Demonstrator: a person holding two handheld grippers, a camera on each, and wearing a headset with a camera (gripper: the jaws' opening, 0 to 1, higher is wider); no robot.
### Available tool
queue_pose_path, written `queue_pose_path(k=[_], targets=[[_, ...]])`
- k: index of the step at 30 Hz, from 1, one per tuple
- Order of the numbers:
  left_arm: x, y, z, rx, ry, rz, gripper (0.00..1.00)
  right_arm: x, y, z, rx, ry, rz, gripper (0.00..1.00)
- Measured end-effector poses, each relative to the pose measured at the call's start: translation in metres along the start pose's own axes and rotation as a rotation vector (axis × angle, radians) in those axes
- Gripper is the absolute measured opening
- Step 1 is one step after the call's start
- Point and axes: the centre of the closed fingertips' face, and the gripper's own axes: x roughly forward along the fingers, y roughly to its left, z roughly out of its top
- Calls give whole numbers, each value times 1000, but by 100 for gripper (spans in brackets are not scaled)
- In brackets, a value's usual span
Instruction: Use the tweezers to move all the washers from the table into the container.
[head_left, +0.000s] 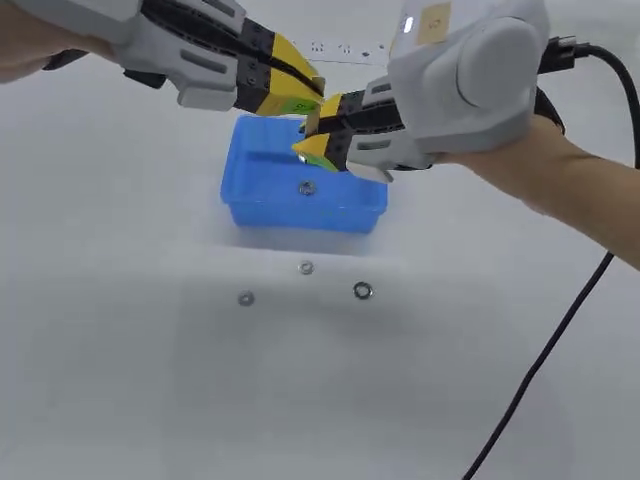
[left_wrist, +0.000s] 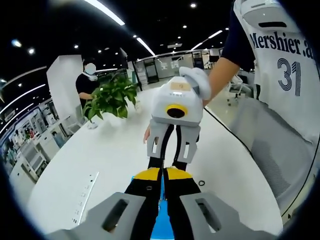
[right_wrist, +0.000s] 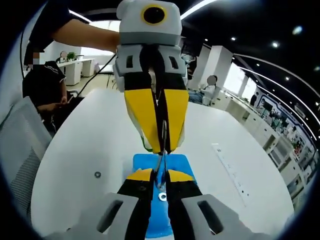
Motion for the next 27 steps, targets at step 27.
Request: queue_pose_path(k=[27], targets=[[28, 9, -58, -66, 74, -16, 6, 38, -5, -58, 95, 82, 29, 11]])
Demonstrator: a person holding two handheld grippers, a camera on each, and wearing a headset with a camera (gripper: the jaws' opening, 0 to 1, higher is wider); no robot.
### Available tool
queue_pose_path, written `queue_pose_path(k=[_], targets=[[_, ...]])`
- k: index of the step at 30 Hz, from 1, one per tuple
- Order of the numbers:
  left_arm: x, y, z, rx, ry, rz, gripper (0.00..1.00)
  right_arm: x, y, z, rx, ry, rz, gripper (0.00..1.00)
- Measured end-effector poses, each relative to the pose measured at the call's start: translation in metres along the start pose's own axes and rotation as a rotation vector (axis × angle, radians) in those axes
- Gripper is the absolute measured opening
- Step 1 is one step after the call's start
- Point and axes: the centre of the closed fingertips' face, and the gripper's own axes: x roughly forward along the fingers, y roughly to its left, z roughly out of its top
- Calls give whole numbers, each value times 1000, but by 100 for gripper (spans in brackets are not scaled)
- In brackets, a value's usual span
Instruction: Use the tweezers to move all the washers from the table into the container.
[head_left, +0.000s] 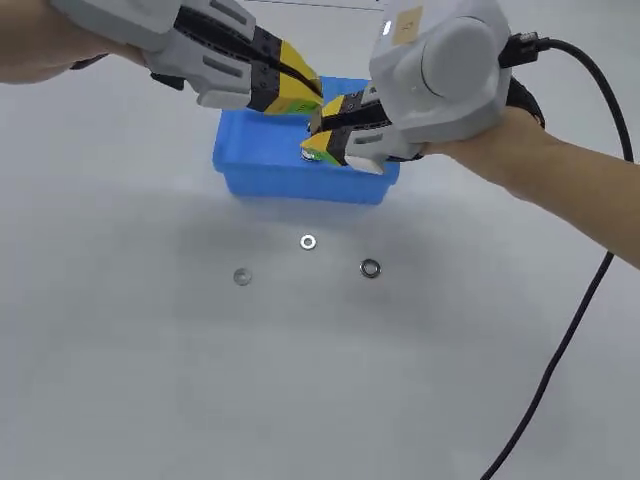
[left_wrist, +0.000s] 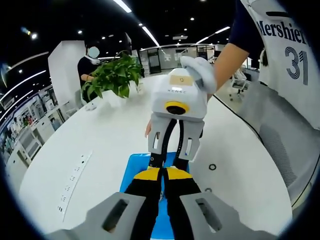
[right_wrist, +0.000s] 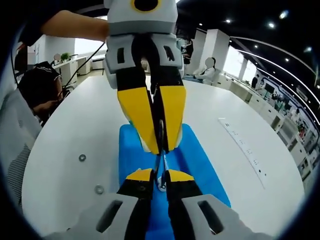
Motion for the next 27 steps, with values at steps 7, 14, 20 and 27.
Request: queue_pose_path(k=[7, 14, 20, 27], targets=[[-1, -6, 3, 17, 19, -10, 6, -7, 3, 3, 20, 2, -13, 13], [-10, -13, 20, 52, 14, -1, 6, -20, 6, 17, -8, -15, -41, 13], [-22, -21, 37, 88, 12, 9, 6, -34, 12, 33, -32, -40, -60, 13], [-35, -39, 61, 125, 3, 9, 6, -55, 27, 53, -67, -74, -68, 13]])
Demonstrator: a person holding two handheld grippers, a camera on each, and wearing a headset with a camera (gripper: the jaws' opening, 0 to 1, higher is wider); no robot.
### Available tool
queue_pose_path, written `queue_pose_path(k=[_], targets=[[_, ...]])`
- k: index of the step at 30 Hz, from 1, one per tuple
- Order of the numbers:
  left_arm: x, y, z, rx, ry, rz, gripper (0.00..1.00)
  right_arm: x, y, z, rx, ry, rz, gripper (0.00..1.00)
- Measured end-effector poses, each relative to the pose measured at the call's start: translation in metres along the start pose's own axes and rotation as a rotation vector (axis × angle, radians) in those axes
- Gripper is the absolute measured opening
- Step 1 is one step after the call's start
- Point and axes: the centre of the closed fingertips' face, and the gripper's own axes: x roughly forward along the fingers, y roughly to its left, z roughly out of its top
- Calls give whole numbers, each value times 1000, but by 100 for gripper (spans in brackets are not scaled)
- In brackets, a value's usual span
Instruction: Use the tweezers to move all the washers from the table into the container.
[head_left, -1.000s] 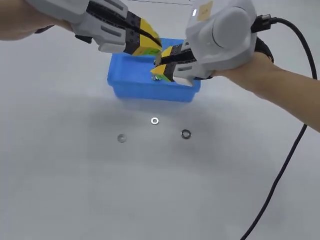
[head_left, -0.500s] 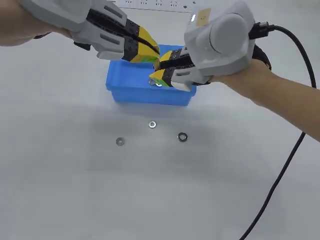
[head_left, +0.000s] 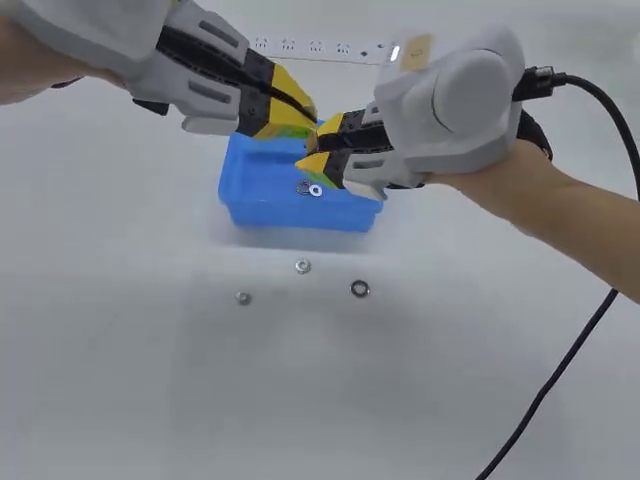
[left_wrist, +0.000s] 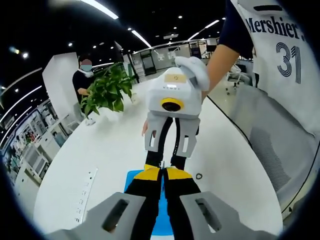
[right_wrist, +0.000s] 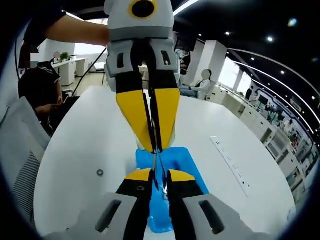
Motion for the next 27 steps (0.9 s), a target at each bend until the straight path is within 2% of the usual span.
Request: queue_pose_path(k=[2, 6, 11, 18, 27], targets=[[-4, -5, 8, 9, -9, -1, 6, -7, 5, 9, 8, -24, -3, 13], [-8, -16, 17, 26, -13, -6, 6, -18, 15, 16, 11, -44, -9, 13], [-6, -34, 16, 27, -8, -23, 6, -22, 34, 14, 14, -42, 6, 12], [1, -56, 6, -11, -8, -39, 6, -17, 59, 0, 54, -27, 47, 12], [9, -70, -17, -78, 7, -54, 6, -3, 76, -21, 84, 6, 99, 13]])
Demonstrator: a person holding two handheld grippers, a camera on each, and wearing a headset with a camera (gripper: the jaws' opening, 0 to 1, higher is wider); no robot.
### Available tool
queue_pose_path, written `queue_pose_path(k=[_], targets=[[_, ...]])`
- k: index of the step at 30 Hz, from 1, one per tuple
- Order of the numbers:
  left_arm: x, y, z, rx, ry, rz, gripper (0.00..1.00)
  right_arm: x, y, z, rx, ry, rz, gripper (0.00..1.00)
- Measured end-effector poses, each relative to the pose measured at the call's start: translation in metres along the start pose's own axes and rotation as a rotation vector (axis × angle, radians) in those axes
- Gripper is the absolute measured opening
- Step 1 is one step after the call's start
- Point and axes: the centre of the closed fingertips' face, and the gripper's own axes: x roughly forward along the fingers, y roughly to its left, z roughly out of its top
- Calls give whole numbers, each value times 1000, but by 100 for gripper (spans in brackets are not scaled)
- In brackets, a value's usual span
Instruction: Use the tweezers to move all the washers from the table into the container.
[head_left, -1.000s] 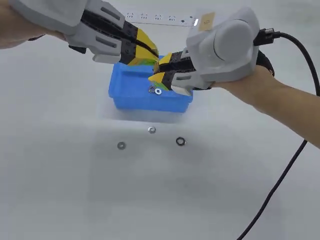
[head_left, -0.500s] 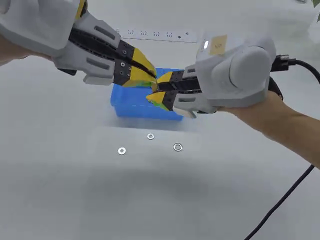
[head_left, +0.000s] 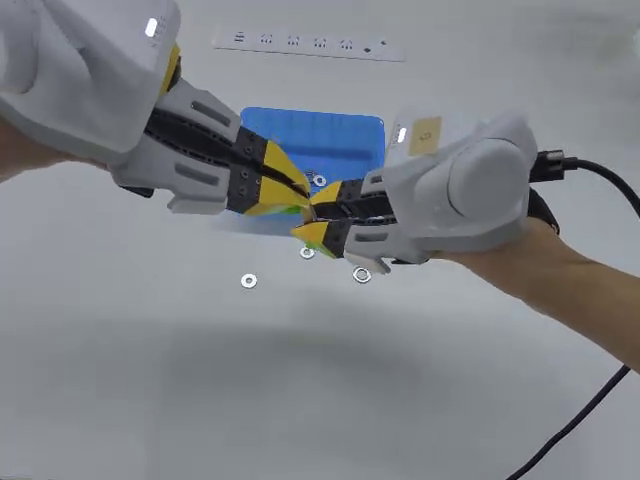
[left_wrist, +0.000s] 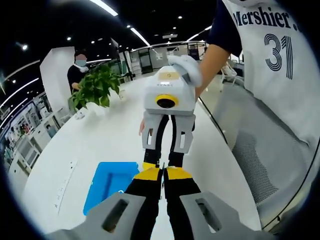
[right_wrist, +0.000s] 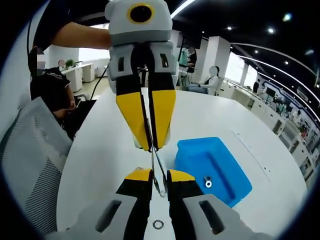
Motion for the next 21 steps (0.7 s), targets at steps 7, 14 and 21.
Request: queue_pose_path(k=[7, 14, 21], targets=[[5, -1, -14, -34, 5, -4, 6, 9, 3, -11, 25, 16, 22, 13], [8, 5, -22, -46, 11, 2, 6, 16, -3, -16, 48, 18, 22, 13], [10, 5, -26, -46, 21, -3, 6, 20, -2, -20, 48, 28, 28, 13]])
